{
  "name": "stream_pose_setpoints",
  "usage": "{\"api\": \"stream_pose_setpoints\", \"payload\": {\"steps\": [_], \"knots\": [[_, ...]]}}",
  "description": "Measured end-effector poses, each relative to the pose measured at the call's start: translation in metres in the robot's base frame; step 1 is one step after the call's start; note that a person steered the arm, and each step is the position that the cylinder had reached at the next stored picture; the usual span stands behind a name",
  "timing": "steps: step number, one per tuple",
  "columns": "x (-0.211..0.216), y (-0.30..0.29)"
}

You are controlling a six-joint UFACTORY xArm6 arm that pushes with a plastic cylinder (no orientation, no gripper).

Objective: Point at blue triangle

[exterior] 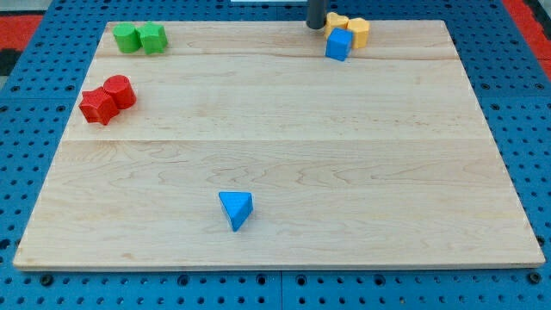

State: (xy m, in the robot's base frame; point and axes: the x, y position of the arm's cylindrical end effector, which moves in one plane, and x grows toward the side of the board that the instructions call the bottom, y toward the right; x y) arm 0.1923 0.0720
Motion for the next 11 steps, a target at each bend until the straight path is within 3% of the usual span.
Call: {"api": "stream_pose_setpoints", "payload": {"steps": [1, 3, 5, 7, 8, 9, 11], "knots": [[0.008, 0.006], [0.016, -0.047], [0.151, -0.087], [0.294, 0.013], [0.37, 0.021], [0.418, -0.016], [0.416, -0.106]]}}
